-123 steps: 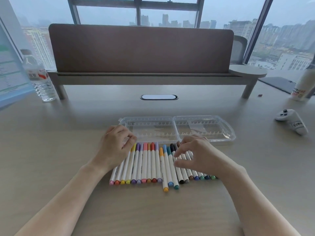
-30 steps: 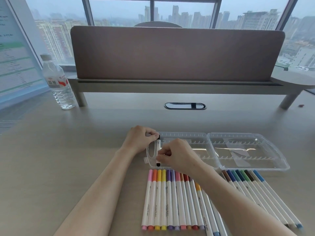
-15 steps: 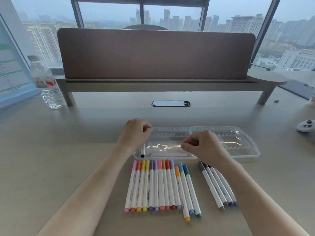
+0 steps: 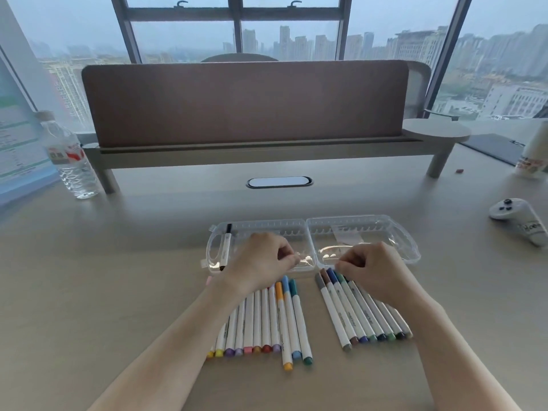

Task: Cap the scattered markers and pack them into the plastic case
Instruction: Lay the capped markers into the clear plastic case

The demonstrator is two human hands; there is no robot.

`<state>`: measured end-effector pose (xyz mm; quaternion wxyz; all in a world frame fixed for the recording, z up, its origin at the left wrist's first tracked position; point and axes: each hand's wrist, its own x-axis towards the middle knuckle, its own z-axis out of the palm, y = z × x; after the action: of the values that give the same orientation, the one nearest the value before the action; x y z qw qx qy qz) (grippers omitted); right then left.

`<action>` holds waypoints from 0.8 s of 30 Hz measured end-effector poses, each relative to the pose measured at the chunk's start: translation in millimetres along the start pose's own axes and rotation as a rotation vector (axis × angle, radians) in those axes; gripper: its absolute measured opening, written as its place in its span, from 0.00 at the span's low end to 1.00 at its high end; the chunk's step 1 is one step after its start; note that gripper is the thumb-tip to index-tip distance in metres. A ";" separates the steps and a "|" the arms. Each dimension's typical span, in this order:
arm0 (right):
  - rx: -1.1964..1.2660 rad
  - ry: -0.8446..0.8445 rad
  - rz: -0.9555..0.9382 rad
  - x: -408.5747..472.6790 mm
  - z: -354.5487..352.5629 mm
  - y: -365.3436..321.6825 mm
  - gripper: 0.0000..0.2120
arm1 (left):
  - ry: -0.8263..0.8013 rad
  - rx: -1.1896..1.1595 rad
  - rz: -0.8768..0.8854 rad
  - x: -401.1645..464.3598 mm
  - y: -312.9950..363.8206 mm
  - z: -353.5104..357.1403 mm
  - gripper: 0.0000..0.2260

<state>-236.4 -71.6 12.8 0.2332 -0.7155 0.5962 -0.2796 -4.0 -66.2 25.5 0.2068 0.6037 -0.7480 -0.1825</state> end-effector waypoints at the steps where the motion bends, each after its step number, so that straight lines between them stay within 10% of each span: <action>1: -0.001 0.008 0.012 0.0 -3.6 3.2 0.10 | -0.027 0.013 -0.008 1.7 6.3 2.7 0.10; 24: -0.100 0.016 0.048 -5.0 -8.9 3.0 0.08 | -0.067 0.265 -0.135 20.2 29.8 31.3 0.23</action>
<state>-245.2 -67.2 16.7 0.1992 -0.7097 0.6281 -0.2494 -49.0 -79.2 16.4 0.0875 0.6683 -0.7296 -0.1156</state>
